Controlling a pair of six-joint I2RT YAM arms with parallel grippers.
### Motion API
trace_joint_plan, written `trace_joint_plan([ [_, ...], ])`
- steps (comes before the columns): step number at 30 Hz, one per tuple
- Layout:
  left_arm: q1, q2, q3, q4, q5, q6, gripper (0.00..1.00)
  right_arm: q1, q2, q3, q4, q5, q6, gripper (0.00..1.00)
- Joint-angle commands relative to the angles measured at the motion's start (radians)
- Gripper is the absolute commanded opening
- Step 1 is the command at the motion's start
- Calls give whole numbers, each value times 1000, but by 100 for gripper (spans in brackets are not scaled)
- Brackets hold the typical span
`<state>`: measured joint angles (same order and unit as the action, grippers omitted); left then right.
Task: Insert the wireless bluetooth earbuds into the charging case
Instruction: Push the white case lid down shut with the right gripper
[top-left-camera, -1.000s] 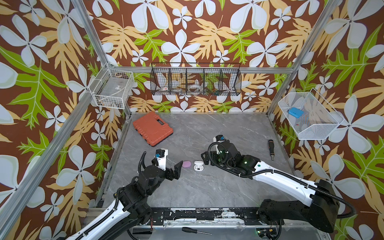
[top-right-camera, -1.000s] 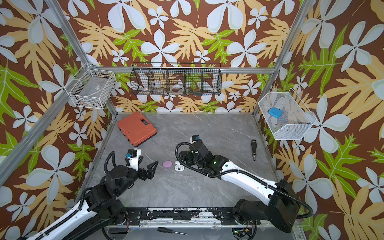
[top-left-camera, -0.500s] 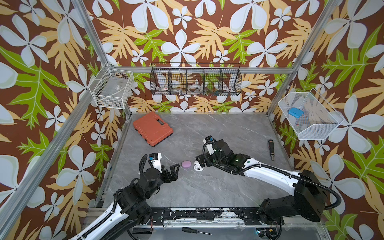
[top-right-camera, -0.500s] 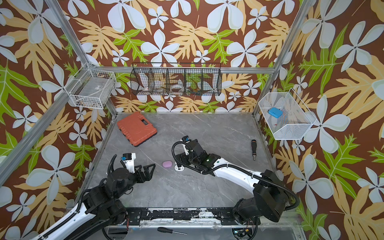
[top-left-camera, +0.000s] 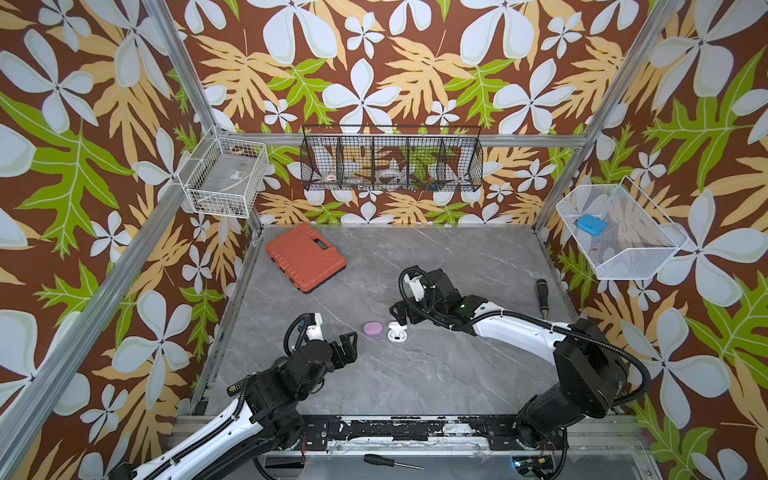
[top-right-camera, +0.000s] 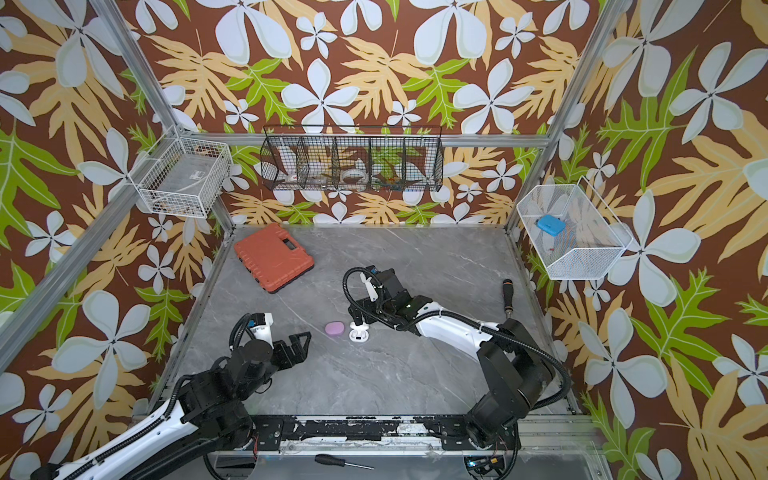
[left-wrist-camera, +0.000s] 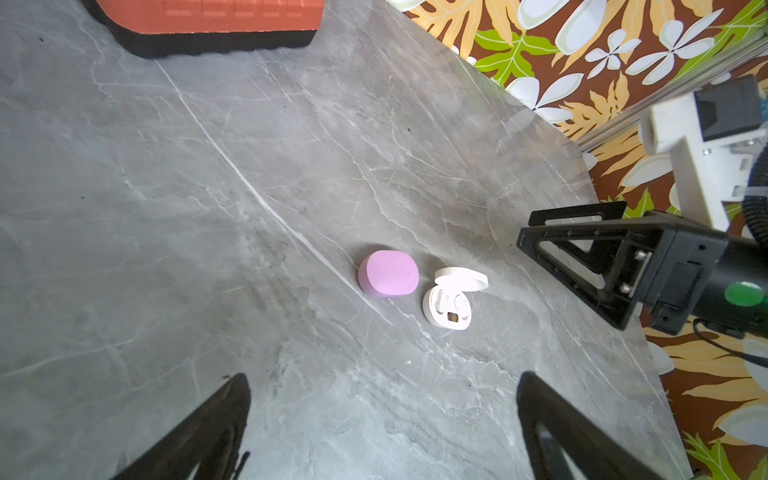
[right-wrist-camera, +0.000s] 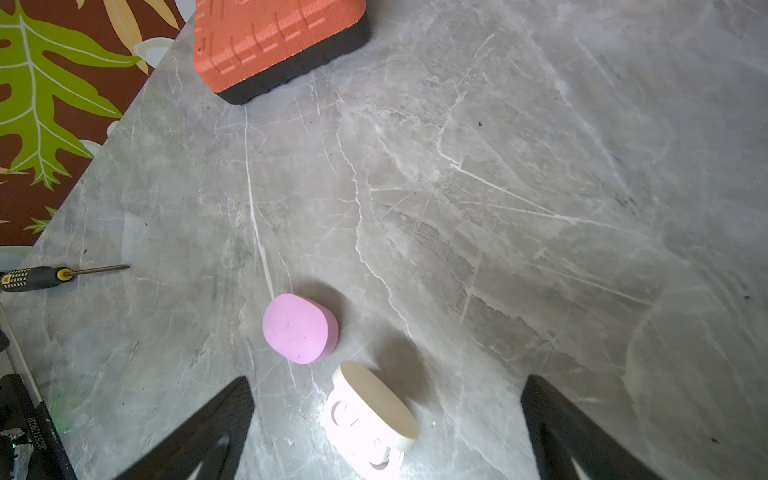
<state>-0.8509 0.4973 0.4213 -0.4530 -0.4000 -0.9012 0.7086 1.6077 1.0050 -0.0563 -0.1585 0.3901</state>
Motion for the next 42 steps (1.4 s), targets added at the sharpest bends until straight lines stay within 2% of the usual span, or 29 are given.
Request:
trace_joint_plan([
  [1,-8,-5,4,-16,-51,-22,100,-2,30,27,-17,-22,4,100],
  [16,-10,-40,-10,9,-44,-18,100,-4,163,107,-39,-161,34,99],
  [42,-9,-54,-19,37,-20,-4,100,-3,173,64,-2,-282,70,100],
])
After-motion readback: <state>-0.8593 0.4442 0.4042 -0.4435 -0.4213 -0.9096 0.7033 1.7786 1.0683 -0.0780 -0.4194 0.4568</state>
